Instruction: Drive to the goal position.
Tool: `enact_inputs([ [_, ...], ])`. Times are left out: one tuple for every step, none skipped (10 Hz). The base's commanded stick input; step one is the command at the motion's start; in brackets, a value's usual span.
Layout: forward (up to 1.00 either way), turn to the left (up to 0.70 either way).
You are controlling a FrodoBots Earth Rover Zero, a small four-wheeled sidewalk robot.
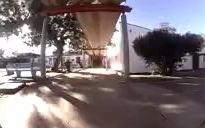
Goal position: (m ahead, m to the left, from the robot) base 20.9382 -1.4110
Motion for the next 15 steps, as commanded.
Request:
enact_inputs([
  [0.7,0.0],
  [0.7,0.0],
  [0.7,0.35],
  [0.7,0.35],
  [0.7,0.35],
  [0.7,0.35],
  [0.7,0.0],
  [0.7,0.0],
  [0.7,0.0],
  [0.7,0.0],
  [0.7,0.0],
  [0.7,0.0],
  [0.7,0.0],
  [0.7,0.0],
  [0.7,0.0],
])
